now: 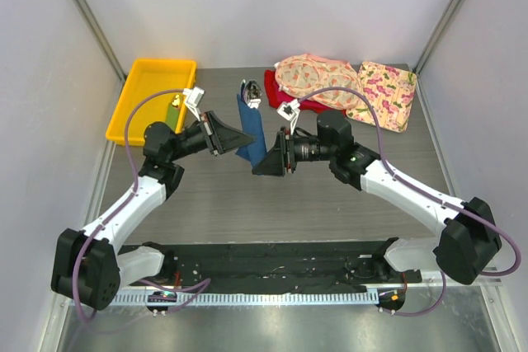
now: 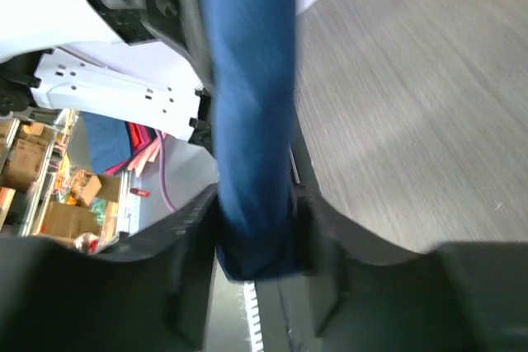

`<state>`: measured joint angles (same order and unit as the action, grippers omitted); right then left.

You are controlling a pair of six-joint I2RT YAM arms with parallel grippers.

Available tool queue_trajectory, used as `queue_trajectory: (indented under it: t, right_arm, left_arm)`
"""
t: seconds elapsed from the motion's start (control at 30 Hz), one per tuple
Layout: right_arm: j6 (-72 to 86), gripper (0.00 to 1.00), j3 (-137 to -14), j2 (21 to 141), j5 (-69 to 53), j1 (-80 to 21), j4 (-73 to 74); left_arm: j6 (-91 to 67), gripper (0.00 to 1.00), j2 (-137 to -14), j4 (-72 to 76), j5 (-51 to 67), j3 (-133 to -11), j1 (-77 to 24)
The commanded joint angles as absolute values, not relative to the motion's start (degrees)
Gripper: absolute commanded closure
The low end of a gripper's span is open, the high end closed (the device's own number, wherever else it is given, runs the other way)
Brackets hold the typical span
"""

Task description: Place the utensils on the paper napkin and roll it up

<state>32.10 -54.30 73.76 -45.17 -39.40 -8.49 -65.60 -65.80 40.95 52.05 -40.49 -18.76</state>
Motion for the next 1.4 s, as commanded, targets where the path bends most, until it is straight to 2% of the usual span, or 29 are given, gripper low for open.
queue_trajectory:
  t: [0.0,0.03,0.1,0.13,0.17,0.2,0.27,0.3,0.33,0.37,0.4,0.43,0.5,0.53,0.57,0.6,0.63,0.73,0.93,1.13,1.37]
  right_arm:
    - [32.3,0.47,-52.8,75.0,-47.6,-39.6,-1.6]
    - [32.3,0.61,-53.0,75.1,-47.6,-39.5,-1.8]
    - [31.5,0.77,-53.3,75.0,-47.6,-39.5,-1.9]
    - [31.1,0.81,-53.8,75.0,-47.3,-39.4,-1.8]
    - [30.4,0.81,-54.1,75.1,-46.9,-39.4,-1.3]
    - [29.0,0.67,-54.7,75.3,-46.5,-39.4,-0.4]
    - [27.9,0.29,-55.6,75.1,-46.1,-39.4,1.2]
    - [26.9,0.28,-55.9,74.8,-46.3,-39.5,1.6]
    - [26.5,0.33,-55.8,74.7,-47.0,-39.4,1.4]
    - [26.5,0.71,-55.6,74.5,-48.9,-39.4,1.0]
    - [26.7,0.87,-54.9,74.4,-49.5,-39.5,0.4]
    - [27.0,0.98,-54.5,74.0,-49.9,-39.4,0.3]
    - [26.7,0.99,-53.4,73.1,-50.6,-39.5,-1.2]
    - [26.1,0.9,-53.3,72.9,-51.0,-39.5,-0.8]
    - [25.3,0.66,-53.3,72.8,-50.9,-39.5,-0.4]
    - [24.5,0.38,-53.8,72.2,-50.3,-39.5,3.0]
    - [23.0,0.27,-54.2,71.7,-49.8,-39.3,4.9]
    - [20.0,0.09,-55.6,69.9,-48.8,-37.8,9.0]
    - [23.6,0.1,-64.1,71.9,-51.7,-27.5,9.3]
    - [32.3,0.11,-73.3,77.8,-53.8,-25.5,0.6]
    - [44.5,0.23,-76.4,83.5,-55.5,-26.3,-12.1]
  left_arm:
    - [-65.6,1.0,-64.7,49.0,45.1,-46.1,-17.0]
    - [-65.6,1.0,-64.7,49.0,45.1,-46.1,-16.9]
    - [-65.7,1.0,-64.8,49.1,45.3,-46.1,-17.0]
    - [-65.7,1.0,-64.8,49.1,45.3,-46.1,-17.0]
    - [-65.7,1.0,-64.9,49.1,45.3,-46.1,-16.9]
    - [-65.8,1.0,-65.0,49.1,45.4,-46.1,-16.9]
    - [-65.9,1.0,-65.0,49.2,45.4,-46.1,-17.0]
    - [-65.9,1.0,-64.9,49.1,45.4,-46.1,-16.9]
    - [-65.8,1.0,-64.9,49.1,45.4,-46.1,-17.0]
    - [-65.9,1.0,-65.0,49.1,45.4,-46.1,-17.0]
    - [-65.9,1.0,-65.0,49.1,45.3,-46.1,-16.9]
    - [-65.9,1.0,-65.0,49.2,45.2,-46.2,-16.9]
    - [-65.9,1.0,-65.2,49.4,45.3,-46.3,-17.0]
    - [-66.0,1.0,-65.3,49.5,45.3,-46.4,-17.0]
    - [-65.9,1.0,-65.2,49.5,45.4,-46.4,-16.9]
    - [-65.9,1.0,-65.2,49.5,45.4,-46.6,-17.0]
    - [-65.9,1.0,-65.1,49.5,45.4,-46.5,-16.9]
    - [-65.9,1.0,-65.0,49.3,45.8,-46.3,-17.0]
    - [-66.2,1.0,-64.3,49.5,47.4,-45.4,-17.0]
    - [-66.0,1.0,-64.3,50.8,49.1,-44.9,-19.2]
    - [-65.7,1.0,-64.3,50.9,50.1,-45.2,-20.1]
